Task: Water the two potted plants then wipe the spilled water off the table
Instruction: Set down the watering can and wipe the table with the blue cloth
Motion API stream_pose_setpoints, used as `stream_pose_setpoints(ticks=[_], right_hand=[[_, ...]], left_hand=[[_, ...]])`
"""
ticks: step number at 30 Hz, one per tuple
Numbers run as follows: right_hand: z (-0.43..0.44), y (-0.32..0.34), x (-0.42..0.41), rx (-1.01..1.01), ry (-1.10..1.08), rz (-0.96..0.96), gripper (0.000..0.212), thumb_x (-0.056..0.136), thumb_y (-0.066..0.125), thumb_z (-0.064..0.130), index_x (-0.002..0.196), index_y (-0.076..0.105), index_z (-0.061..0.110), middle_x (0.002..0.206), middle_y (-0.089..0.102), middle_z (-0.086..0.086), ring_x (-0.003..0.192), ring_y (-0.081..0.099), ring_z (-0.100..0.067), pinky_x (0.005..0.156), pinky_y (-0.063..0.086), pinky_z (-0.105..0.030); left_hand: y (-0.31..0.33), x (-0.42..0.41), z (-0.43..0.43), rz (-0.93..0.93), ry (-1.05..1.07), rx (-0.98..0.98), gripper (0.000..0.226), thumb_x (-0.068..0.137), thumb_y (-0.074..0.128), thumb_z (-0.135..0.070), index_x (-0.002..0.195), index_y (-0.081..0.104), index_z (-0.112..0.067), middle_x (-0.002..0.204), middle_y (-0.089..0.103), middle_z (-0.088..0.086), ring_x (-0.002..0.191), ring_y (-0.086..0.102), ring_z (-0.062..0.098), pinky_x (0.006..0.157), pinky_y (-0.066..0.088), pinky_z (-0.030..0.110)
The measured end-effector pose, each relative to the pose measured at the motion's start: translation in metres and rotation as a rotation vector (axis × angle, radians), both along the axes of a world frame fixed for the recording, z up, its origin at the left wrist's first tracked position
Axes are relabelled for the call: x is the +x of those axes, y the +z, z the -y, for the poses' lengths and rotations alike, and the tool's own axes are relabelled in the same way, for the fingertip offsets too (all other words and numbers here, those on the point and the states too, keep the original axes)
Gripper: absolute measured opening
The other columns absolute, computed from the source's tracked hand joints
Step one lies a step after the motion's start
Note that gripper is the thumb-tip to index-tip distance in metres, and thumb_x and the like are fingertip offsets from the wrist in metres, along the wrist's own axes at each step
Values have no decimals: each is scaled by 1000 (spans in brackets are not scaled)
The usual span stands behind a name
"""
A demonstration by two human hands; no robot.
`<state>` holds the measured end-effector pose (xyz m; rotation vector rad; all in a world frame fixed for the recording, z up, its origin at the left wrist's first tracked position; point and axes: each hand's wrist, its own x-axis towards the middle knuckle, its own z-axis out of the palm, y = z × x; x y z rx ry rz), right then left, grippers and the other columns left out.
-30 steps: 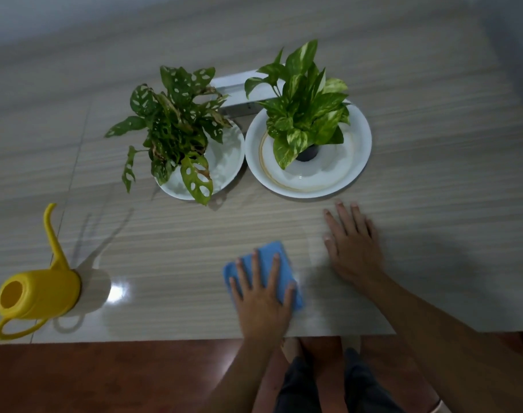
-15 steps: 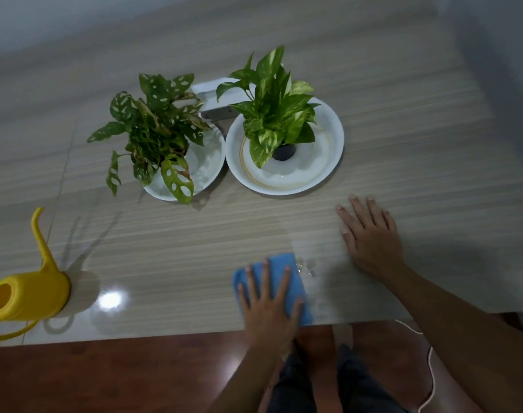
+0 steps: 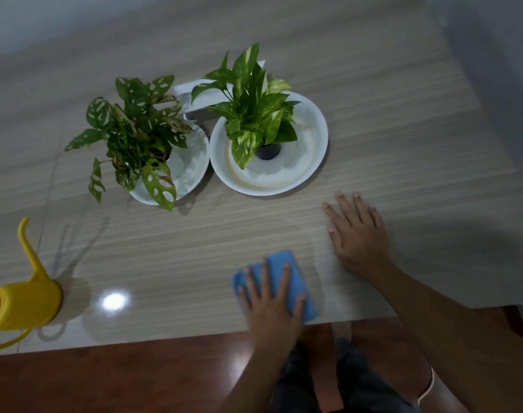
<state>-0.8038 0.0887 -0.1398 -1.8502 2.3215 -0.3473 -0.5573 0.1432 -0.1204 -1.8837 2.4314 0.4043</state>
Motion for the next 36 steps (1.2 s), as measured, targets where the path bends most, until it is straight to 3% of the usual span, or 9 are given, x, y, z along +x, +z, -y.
stream_pose_setpoints(ticks=[4,8,11,16,19,21,26,32,36], right_hand=[[0,-2,-1,11,8,-22,54,98,37,39,152,35,33,164,23,3,151,17,-27,117,15,-49],[2,0,-1,18,7,1,53,98,35,40,151,36,33,163,26,3,151,18,-27,117,17,-50],[1,-1,-1,-16,0,1,53,98,39,39,150,40,32,162,28,2,150,20,-28,117,18,-50],[1,-2,-1,1,13,-41,54,98,39,38,151,38,31,163,25,1,151,19,-28,117,17,-50],[3,0,-1,55,18,-49,56,98,32,40,153,33,32,164,21,2,152,15,-27,117,16,-50],[3,2,0,74,12,-40,55,98,32,40,153,31,33,164,21,3,152,14,-26,118,15,-50],[2,3,0,43,0,-28,54,98,34,39,152,35,32,163,24,2,151,16,-27,117,16,-51],[4,4,0,56,3,-23,55,98,33,39,152,35,31,163,24,1,151,16,-27,117,17,-51],[3,2,0,85,5,-24,55,99,31,41,153,32,34,164,20,3,152,13,-26,118,16,-51]], left_hand=[[-4,-56,37,-50,-183,-41,67,98,29,-70,159,17,-45,172,6,2,157,-4,36,123,8,61],[-6,7,108,54,67,4,68,98,24,-69,160,10,-46,172,-1,-1,156,-6,35,123,9,62],[-1,42,73,48,164,-43,68,98,22,-69,160,17,-42,172,7,1,157,3,37,119,18,64],[-2,-31,9,-11,-126,12,68,98,32,-69,159,18,-44,172,7,3,157,-1,38,123,9,61],[1,-51,68,-12,-221,18,70,97,24,-73,160,6,-47,171,-8,-1,156,-15,35,124,-1,58],[-1,-31,110,46,-96,54,70,97,18,-73,159,-1,-47,170,-14,-3,154,-19,33,124,-2,58],[1,22,75,35,176,-25,69,98,22,-70,160,12,-42,172,8,3,156,3,38,120,18,64],[-4,-54,76,-17,-121,-3,69,99,25,-70,161,11,-43,172,-1,3,156,-8,37,123,1,59],[-7,-24,146,54,-14,13,69,97,19,-71,160,9,-45,172,4,2,156,-5,36,124,3,59]])
